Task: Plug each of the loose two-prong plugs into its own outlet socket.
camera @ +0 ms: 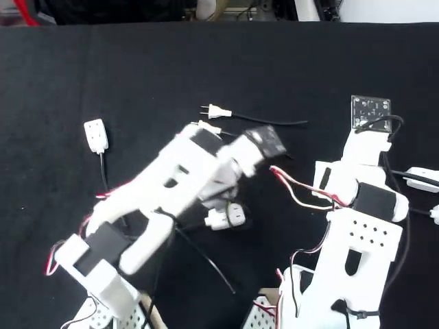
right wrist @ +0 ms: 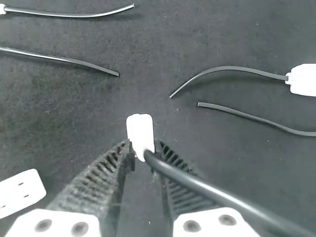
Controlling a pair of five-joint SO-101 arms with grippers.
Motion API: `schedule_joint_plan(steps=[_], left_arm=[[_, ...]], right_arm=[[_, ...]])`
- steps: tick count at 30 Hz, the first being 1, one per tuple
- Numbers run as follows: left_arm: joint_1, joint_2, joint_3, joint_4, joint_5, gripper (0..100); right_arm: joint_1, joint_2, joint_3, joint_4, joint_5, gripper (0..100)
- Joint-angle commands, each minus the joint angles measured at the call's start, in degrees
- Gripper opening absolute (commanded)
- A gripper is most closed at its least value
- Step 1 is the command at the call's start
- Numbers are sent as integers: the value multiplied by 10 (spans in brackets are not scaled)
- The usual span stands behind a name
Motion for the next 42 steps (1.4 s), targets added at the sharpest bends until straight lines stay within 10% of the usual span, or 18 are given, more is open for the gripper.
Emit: schedule_joint_plan(steps=[1,15,27,42], left_arm=[[-79,-14,-32,-38,-31,220],[-134,-253,7,103,-54,219],[-376,-820,533,-26,-57,222],[-413,-1098,771,4,-47,220]], right_arm=[[7,0,-28,3,2,11],[-36,0,-27,32,3,11],[-278,-24,129,21,34,11],[-365,-160,261,-46,-37,11]])
